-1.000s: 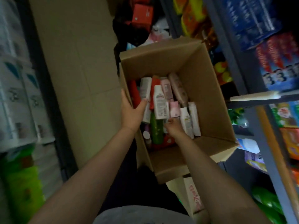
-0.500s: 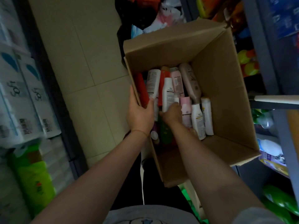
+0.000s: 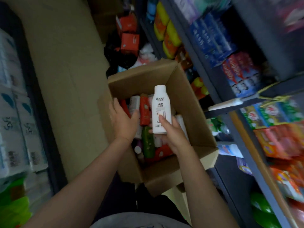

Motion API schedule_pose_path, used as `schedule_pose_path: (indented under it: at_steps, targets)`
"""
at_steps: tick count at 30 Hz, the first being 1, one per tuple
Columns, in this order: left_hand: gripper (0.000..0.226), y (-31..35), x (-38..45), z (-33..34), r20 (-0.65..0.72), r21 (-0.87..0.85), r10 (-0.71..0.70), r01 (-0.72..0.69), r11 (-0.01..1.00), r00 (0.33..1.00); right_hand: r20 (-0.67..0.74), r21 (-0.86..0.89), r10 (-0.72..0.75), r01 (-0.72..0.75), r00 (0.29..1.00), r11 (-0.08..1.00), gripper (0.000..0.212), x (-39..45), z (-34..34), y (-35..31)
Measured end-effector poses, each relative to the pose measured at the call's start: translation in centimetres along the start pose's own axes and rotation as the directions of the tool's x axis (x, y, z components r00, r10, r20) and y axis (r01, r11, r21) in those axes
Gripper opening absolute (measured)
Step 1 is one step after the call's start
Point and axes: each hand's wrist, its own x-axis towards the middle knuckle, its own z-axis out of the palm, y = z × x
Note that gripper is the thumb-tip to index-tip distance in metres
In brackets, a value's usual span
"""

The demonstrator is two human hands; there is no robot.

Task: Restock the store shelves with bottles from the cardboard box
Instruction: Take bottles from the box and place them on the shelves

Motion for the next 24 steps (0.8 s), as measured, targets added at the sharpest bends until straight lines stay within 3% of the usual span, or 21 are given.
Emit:
schedule_pose_path:
  at_steps: [2,3,4,6,9,13,15,17,20,24]
  targets:
    - [0.059,5.2,-2.5,-1.2,0.141,-0.194,0.11,-0.082,0.978,0.984,0.0,-0.007,-0.11,0.11,0.994,0.994,0.049,-3.5,-0.8,-3.3]
    - [0.045,8.0,-4.1,-1.8,0.267,-0.333,0.126,-0.032,0.943,0.955,-0.006,-0.011,-0.174,0.174,0.985,0.985,0.049,-5.4,-1.3,-5.1]
    - [0.034,10.8,-6.0,-2.5,0.387,-0.445,0.174,0.018,0.895,0.905,-0.012,-0.011,-0.235,0.235,0.972,0.972,0.046,-7.5,-1.9,-7.0]
    - [0.027,15.9,-9.7,-3.7,0.488,-0.584,0.341,0.01,0.812,0.804,-0.041,-0.025,-0.357,0.357,0.933,0.934,0.035,-12.3,-3.3,-10.9]
    - [0.032,22.4,-15.8,-5.5,0.466,-0.676,0.588,-0.162,0.718,0.661,-0.138,-0.187,-0.542,0.515,0.829,0.836,0.044,-20.0,-6.2,-15.8]
    - [0.023,29.2,-23.1,-7.0,0.431,-0.697,0.778,-0.379,0.608,0.457,-0.113,-0.278,-0.718,0.672,0.686,0.686,0.005,-29.8,-10.8,-20.3]
    - [0.021,32.0,-26.3,-7.1,0.438,-0.693,0.834,-0.464,0.551,0.336,-0.104,-0.331,-0.781,0.719,0.616,0.612,0.027,-33.6,-13.0,-21.5]
    - [0.024,34.5,-29.2,-7.1,0.434,-0.679,0.87,-0.549,0.487,0.235,-0.138,-0.398,-0.836,0.743,0.531,0.538,0.036,-36.7,-14.9,-22.4]
    - [0.027,38.2,-32.9,-6.7,0.354,-0.686,0.923,-0.629,0.366,0.151,-0.23,-0.476,-0.911,0.777,0.342,0.412,0.04,-40.2,-17.4,-23.5]
    - [0.014,42.0,-35.4,-3.9,0.26,-0.681,0.957,-0.678,0.276,0.127,-0.316,-0.569,-0.947,0.789,0.049,0.231,0.039,-44.2,-19.8,-25.4]
